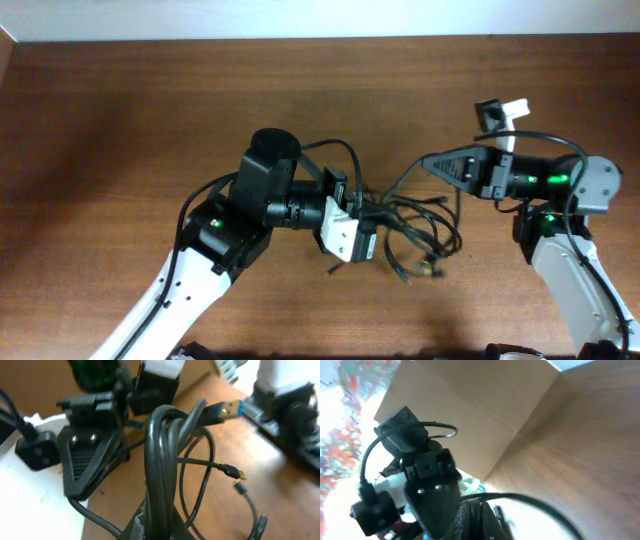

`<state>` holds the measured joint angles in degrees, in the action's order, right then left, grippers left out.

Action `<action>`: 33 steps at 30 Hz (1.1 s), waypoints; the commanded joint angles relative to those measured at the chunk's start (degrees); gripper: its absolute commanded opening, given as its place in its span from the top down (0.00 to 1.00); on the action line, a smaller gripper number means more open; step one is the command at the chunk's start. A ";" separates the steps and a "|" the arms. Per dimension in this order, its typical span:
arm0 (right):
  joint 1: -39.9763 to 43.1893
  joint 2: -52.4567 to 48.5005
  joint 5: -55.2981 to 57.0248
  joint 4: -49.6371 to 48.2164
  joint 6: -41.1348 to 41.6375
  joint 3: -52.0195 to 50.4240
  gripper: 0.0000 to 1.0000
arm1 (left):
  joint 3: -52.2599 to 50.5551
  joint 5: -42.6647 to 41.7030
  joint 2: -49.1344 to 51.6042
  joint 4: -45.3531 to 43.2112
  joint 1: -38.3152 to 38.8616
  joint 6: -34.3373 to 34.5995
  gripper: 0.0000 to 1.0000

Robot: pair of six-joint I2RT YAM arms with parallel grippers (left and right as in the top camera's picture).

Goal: Untangle cables

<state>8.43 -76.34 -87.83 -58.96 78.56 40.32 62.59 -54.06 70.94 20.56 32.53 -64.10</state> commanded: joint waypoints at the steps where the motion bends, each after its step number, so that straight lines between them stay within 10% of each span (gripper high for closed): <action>1: 4.81 -0.07 6.43 -0.35 -5.20 0.63 0.96 | 0.50 -15.08 0.09 2.10 0.11 0.13 1.00; 16: 5.11 -0.07 9.22 -0.33 -9.38 0.63 0.95 | 0.50 -23.08 0.09 1.81 2.34 0.13 1.00; 24: 5.11 -0.07 8.79 -0.33 -9.35 0.63 0.26 | 0.50 -16.81 0.09 1.81 2.29 0.13 1.00; 33: 5.11 -0.07 4.87 -0.31 -9.35 0.63 0.09 | 0.50 8.63 0.09 0.87 2.29 7.08 1.00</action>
<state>13.37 -76.36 -80.51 -59.07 69.95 40.34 62.57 -59.57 71.90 22.46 34.76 -63.24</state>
